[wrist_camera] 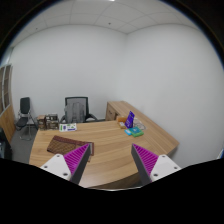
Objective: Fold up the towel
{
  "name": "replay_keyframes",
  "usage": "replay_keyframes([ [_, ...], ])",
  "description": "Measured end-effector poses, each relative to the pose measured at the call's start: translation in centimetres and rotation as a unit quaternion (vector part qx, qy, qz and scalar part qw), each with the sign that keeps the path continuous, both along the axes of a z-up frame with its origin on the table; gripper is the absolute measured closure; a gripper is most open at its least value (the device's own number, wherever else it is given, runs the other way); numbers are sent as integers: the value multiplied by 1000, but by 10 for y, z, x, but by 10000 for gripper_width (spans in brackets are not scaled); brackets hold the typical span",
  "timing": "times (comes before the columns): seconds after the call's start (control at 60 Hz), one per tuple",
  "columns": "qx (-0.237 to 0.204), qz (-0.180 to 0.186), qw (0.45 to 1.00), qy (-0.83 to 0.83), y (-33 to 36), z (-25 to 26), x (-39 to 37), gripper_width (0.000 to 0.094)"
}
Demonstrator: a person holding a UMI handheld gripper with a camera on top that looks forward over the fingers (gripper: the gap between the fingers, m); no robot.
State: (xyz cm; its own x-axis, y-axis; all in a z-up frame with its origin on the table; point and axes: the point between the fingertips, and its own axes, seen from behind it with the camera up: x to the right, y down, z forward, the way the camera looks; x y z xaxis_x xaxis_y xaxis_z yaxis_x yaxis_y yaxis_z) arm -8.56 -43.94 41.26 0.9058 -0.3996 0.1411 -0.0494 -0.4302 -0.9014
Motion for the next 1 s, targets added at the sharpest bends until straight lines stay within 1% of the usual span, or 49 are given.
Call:
replay_keyframes([
  [0.1, -1, 6, 1000, 14, -10, -5, -5, 78],
  [0.25, -6, 11, 999, 36, -27, -35, -14, 77],
  [0.417, -41, 24, 998, 52, -25, -92, -44, 78],
  [0.567, -76, 55, 994, 63, -3, -149, -103, 82],
  [0.667, -94, 85, 989, 76, 28, -187, -161, 81],
  [0.817, -102, 125, 982, 99, 99, -236, -252, 76],
  [0.933, -97, 145, 978, 110, 180, -270, -311, 75],
  [1.0, -96, 142, 980, 103, 227, -293, -331, 76],
])
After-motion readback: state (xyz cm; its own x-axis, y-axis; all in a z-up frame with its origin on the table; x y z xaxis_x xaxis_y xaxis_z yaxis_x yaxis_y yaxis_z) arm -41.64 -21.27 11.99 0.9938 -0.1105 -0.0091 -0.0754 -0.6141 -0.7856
